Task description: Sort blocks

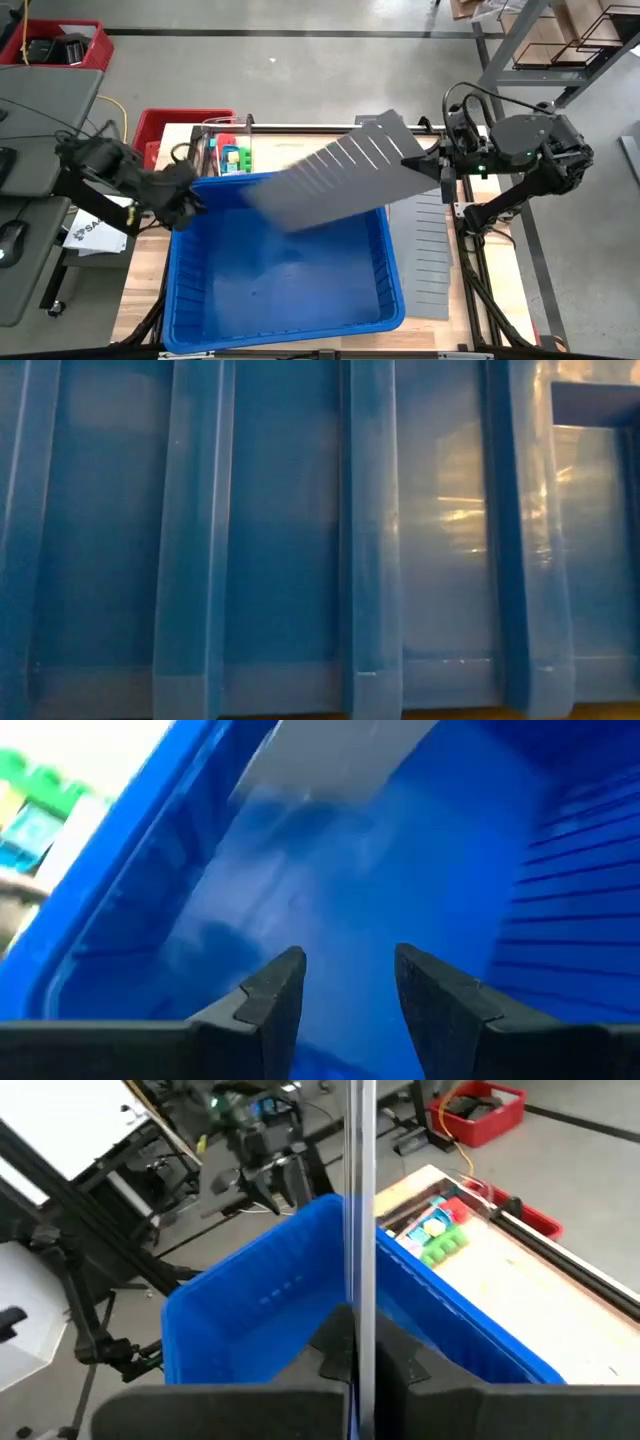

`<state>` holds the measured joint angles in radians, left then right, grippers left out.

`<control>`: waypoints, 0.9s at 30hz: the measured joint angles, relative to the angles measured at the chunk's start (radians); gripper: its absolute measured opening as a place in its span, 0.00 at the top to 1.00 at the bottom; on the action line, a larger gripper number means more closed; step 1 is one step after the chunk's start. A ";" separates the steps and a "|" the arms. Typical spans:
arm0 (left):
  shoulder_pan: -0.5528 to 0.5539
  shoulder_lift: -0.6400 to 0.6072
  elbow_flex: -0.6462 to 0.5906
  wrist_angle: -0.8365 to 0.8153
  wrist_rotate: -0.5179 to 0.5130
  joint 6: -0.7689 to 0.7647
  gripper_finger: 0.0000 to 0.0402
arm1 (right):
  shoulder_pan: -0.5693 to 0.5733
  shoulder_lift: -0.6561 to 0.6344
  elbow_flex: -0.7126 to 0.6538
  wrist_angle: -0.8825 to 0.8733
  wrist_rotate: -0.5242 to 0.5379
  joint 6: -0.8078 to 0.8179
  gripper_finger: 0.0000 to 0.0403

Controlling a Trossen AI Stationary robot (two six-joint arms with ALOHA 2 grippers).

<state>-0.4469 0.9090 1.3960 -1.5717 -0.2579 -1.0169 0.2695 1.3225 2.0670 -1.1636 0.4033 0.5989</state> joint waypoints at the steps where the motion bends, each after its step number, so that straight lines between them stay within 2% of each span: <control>1: 0.000 -0.001 -0.027 0.003 0.003 -0.011 0.61 | 0.000 -0.003 0.000 -0.008 0.009 0.006 1.00; 4: -0.006 -0.006 -0.118 0.047 0.006 -0.053 0.61 | 0.001 -0.012 -0.002 -0.020 0.011 0.008 1.00; 6: -0.023 -0.026 -0.201 0.157 0.004 -0.078 0.61 | 0.001 -0.020 -0.002 -0.013 0.013 0.008 1.00; 10: -0.066 -0.057 -0.413 0.527 -0.027 -0.130 0.61 | 0.000 -0.023 0.000 -0.002 0.028 0.003 1.00; 15: -0.095 -0.048 -0.688 1.035 -0.125 -0.231 0.61 | 0.001 -0.023 0.000 -0.004 0.022 -0.001 1.00; 19: -0.118 -0.009 -0.848 1.332 -0.166 -0.302 0.61 | 0.000 -0.023 0.000 -0.003 0.022 0.000 1.00; 24: -0.133 0.074 -0.971 1.481 -0.385 -0.437 0.58 | 0.000 -0.023 0.000 0.004 0.014 0.003 1.00; 27: -0.122 0.131 -1.015 1.586 -0.477 -0.492 0.56 | 0.000 -0.023 0.000 0.038 0.004 0.003 1.00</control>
<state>-0.5689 1.0398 0.3813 0.0140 -0.7348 -1.5084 0.2699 1.2995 2.0670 -1.1261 0.4074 0.6024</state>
